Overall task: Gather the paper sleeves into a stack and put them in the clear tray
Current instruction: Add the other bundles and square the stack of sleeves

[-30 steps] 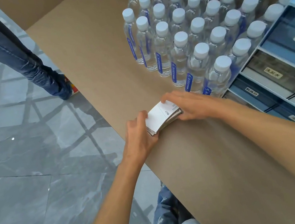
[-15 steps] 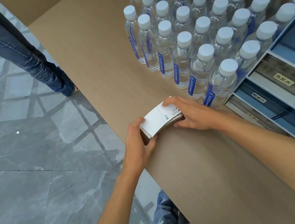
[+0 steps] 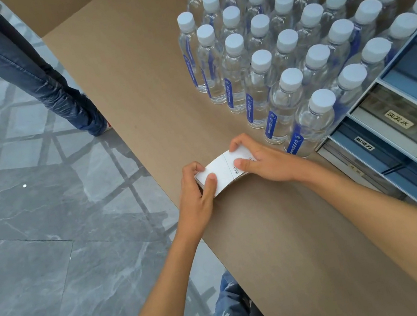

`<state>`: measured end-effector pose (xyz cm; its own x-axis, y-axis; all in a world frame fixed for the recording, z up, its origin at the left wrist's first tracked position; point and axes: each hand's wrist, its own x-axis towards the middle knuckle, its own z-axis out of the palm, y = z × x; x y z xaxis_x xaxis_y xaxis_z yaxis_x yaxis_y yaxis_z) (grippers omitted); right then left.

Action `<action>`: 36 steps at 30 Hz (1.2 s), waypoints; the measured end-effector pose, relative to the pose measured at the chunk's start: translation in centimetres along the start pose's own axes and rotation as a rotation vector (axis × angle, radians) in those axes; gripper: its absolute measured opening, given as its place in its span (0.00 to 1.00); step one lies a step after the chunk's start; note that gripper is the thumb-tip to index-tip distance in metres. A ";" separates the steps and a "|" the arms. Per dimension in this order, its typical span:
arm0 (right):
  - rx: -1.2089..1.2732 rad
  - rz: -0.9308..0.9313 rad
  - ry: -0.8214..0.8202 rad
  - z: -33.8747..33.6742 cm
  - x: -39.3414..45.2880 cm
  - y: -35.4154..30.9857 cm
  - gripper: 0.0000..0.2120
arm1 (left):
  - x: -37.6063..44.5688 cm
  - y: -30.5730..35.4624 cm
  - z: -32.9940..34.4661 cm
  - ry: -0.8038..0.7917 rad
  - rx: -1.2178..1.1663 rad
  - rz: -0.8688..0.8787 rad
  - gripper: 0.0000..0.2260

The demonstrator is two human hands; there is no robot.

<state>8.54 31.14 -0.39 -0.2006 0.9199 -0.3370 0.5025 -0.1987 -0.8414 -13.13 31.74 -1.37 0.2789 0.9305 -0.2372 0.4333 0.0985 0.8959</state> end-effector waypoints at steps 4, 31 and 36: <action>0.159 0.062 -0.014 -0.4 0.3 0.5 0.24 | 0.3 0.6 -1.0 -0.048 -0.154 -0.128 0.13; 0.024 0.127 0.117 3.6 -8.4 3.1 0.58 | -0.8 -1.6 0.7 -0.431 0.203 0.181 0.48; 0.111 0.248 0.339 4.8 -16.0 4.3 0.55 | -2.5 0.4 5.0 -0.592 0.200 0.319 0.47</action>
<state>9.91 13.93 -0.64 0.2123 0.8949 -0.3926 0.4034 -0.4462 -0.7989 -9.35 27.67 -2.26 0.8141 0.5489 -0.1897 0.3859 -0.2672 0.8830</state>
